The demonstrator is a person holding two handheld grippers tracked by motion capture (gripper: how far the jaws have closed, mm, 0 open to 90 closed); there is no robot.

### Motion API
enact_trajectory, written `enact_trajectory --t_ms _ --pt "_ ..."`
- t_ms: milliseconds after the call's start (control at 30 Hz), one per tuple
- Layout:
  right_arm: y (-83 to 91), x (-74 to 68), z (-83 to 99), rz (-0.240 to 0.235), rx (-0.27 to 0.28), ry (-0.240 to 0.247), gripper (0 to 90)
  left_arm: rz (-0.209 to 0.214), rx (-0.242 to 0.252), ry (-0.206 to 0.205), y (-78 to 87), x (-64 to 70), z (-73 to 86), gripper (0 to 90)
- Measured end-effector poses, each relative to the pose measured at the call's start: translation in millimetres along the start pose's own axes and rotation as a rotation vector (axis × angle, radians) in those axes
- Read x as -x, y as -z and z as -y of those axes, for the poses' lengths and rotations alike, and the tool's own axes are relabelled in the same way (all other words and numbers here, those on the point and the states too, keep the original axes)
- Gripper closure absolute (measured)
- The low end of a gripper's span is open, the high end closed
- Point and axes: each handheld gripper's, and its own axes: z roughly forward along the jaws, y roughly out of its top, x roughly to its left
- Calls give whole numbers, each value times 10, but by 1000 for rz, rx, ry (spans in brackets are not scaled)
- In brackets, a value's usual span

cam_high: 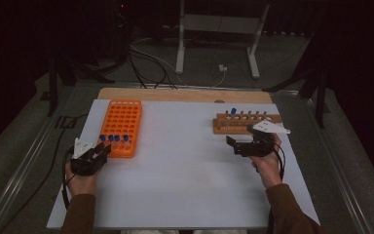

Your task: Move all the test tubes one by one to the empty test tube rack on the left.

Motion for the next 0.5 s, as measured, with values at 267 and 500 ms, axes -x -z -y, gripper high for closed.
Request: enact_trajectory --t_ms 267,500 --pt "-224 120 -171 52 -31 -9 58 55 26 79 189 -55 22 471" --pt "-472 257 -235 83 -59 -51 190 51 53 40 333 99 0 182"
